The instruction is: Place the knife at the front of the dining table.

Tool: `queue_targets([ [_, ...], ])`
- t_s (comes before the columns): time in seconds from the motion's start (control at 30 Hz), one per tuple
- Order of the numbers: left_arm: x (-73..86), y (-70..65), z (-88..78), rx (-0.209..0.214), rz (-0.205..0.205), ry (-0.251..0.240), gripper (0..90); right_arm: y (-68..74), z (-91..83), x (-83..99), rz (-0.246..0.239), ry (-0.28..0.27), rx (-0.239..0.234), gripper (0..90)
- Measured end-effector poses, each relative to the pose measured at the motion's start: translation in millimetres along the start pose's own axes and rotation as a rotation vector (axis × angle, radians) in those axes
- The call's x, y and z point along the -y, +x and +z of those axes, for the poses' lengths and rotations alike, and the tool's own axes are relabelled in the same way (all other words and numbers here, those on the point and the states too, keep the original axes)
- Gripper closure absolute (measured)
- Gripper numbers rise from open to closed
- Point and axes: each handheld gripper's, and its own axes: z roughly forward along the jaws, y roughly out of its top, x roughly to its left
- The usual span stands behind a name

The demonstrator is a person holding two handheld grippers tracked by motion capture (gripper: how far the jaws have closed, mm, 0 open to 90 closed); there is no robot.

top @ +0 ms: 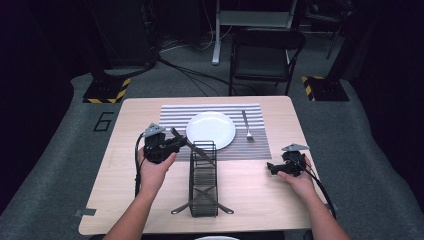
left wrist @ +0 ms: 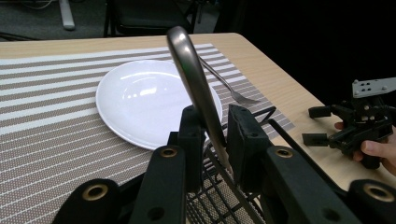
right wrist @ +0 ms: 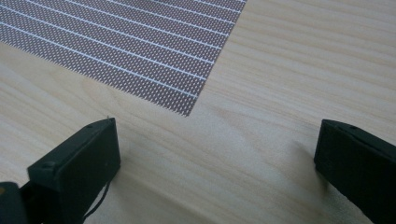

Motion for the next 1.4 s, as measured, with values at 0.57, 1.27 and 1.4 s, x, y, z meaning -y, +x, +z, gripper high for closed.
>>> queue_targets([
  [0.57, -17.1, -19.3, -7.2, 0.068, 0.046, -0.001, 82.9, -0.1, 0.0, 0.0, 0.000, 0.000, -0.001, 0.0],
  [1.27, -14.9, -19.8, -10.8, 0.038, 0.120, -0.036, 82.4, 0.0, 0.0, 0.0, 0.000, 0.000, 0.000, 0.0],
  [1.4, -14.8, -20.4, -10.0, 0.027, 0.122, -0.033, 82.1, -0.1, 0.0, 0.0, 0.000, 0.000, -0.001, 0.0],
])
